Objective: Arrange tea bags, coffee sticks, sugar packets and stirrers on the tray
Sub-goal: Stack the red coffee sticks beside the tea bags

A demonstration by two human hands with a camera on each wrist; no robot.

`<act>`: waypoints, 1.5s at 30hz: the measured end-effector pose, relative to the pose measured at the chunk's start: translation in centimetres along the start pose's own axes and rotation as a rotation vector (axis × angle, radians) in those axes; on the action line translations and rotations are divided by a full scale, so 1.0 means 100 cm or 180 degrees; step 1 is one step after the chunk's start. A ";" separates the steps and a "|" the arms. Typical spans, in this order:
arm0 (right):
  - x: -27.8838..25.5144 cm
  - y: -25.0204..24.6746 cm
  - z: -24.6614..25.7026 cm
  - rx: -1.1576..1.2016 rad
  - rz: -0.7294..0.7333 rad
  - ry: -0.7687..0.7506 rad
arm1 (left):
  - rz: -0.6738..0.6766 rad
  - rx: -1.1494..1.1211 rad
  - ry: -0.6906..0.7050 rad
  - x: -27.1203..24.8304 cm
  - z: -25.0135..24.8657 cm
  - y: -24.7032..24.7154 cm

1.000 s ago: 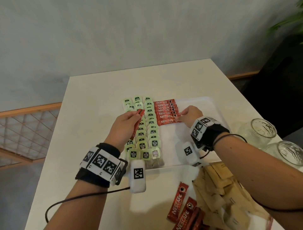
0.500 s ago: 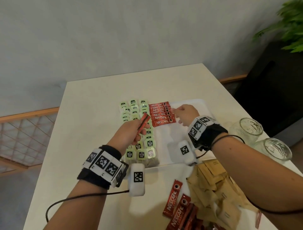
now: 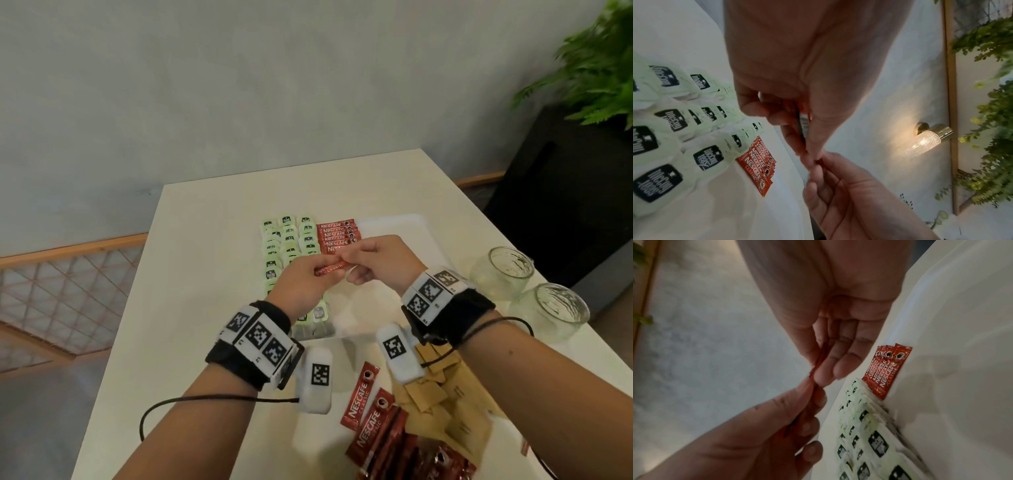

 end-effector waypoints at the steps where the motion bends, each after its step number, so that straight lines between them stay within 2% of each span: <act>1: -0.002 -0.001 0.000 0.0093 -0.0086 -0.0043 | -0.0088 -0.0078 0.0012 -0.001 0.001 -0.001; 5: -0.008 -0.006 0.000 0.0486 -0.0263 -0.0173 | -0.0574 -0.0905 -0.0160 -0.003 0.005 -0.010; 8: -0.012 -0.007 0.000 0.0464 -0.0164 -0.0138 | -0.0890 -0.1040 -0.0169 -0.006 0.003 -0.017; 13: -0.012 -0.002 0.005 -0.0053 0.0083 -0.0076 | -0.0676 -0.1047 -0.0175 -0.010 -0.003 -0.011; 16: -0.008 0.001 0.006 -0.0241 0.0038 -0.0104 | -0.0758 -0.1054 -0.0068 -0.009 -0.004 -0.007; 21: -0.001 -0.011 0.003 0.0177 -0.0044 -0.0011 | -0.0885 -0.1061 0.0005 -0.002 -0.003 -0.011; 25: 0.006 -0.024 -0.003 0.0222 -0.0011 0.0050 | -0.0971 -0.1088 0.0043 0.005 -0.002 -0.018; 28: 0.016 -0.038 -0.023 -0.0033 -0.0150 0.0322 | -0.1264 -0.1067 0.0006 0.011 0.005 -0.027; 32: 0.034 -0.054 -0.062 -0.1135 -0.0345 0.0806 | -0.1455 -0.1241 -0.0141 0.016 0.018 -0.038; 35: 0.048 -0.051 -0.077 -0.1258 -0.0406 0.1086 | -0.1433 -0.1236 -0.0212 0.021 0.024 -0.038; 40: 0.068 -0.039 -0.076 -0.1274 -0.0840 0.1241 | -0.1378 -0.1203 -0.0178 0.028 0.027 -0.034; 45: 0.082 -0.033 -0.077 -0.1304 -0.0959 0.1272 | -0.1360 -0.1186 -0.0165 0.033 0.031 -0.035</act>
Point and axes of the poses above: each hand's wrist, its own x-axis towards the middle knuckle, its own y-axis out of the palm, z = x × y, the point moved 1 cm from there along x, towards the middle knuckle, and after that the axes turned 11 degrees about -x, right-handed, at the moved point
